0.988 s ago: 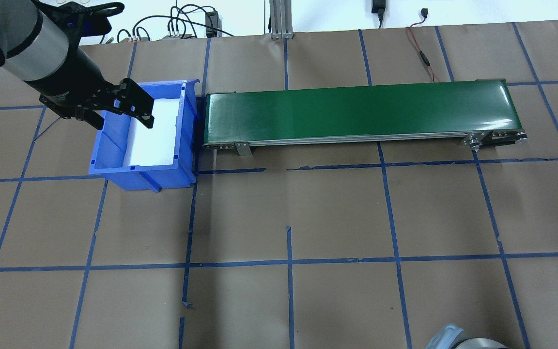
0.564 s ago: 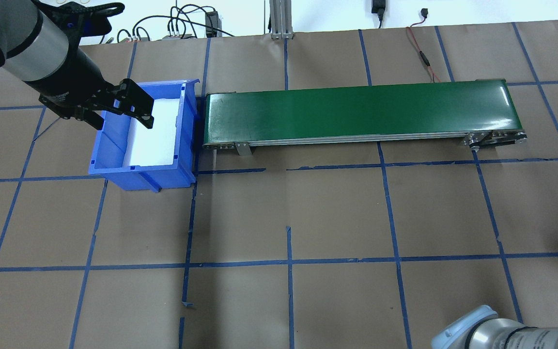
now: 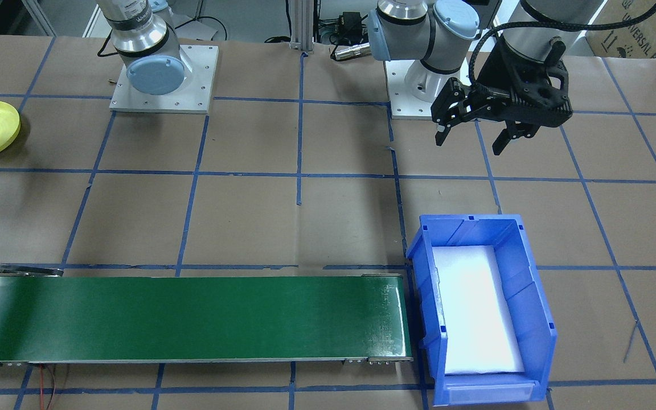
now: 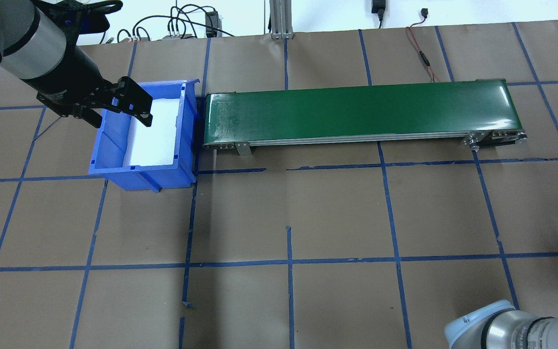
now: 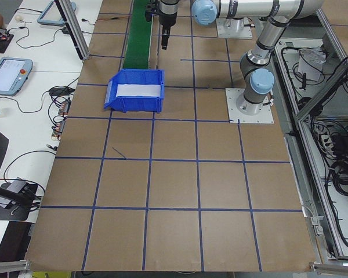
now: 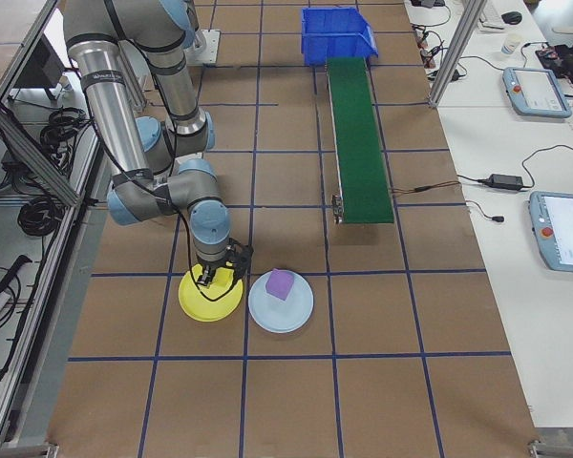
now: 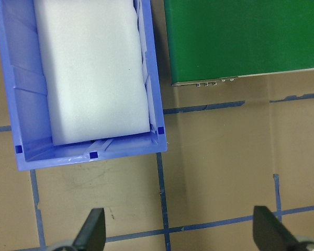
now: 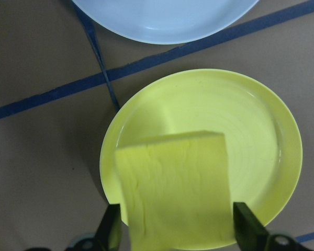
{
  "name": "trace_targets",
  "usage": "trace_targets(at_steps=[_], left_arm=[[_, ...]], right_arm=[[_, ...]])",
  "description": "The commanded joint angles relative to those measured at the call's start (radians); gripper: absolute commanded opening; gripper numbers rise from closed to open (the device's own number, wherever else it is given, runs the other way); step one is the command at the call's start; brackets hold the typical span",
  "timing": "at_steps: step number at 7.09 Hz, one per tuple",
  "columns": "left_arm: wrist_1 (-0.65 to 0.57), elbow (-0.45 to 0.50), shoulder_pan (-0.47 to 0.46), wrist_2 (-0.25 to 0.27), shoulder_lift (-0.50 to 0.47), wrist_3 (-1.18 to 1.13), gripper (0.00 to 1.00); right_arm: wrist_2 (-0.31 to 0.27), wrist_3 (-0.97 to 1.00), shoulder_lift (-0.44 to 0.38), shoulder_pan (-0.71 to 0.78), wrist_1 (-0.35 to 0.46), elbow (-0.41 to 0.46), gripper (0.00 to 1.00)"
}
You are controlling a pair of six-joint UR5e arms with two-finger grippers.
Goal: Move block left to right into plate
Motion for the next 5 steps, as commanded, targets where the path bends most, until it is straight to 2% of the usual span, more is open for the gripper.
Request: trace_targets(at_steps=[1,2,3,4,5], left_arm=[[0.000,-0.002,-0.002,-0.001,-0.001,0.000,1.00],[0.000,-0.003,-0.003,-0.001,-0.001,-0.001,1.00],[0.000,-0.003,-0.002,-0.001,-0.001,-0.001,1.00],[0.000,-0.005,-0.002,-0.001,-0.001,-0.001,1.00],[0.000,-0.005,-0.002,-0.003,-0.001,-0.001,1.00]], right_arm=[[0.002,0.008,-0.012,0.020,0.007,-0.005,1.00],[0.022,0.041,-0.017,0.110,-0.010,-0.017,1.00],[0.074,0.230,-0.008,0.295,-0.005,-0.090,1.00],[0.076,0.347,-0.012,0.474,0.013,-0.152,1.00],[0.082,0.514,-0.017,0.637,0.056,-0.166,1.00]])
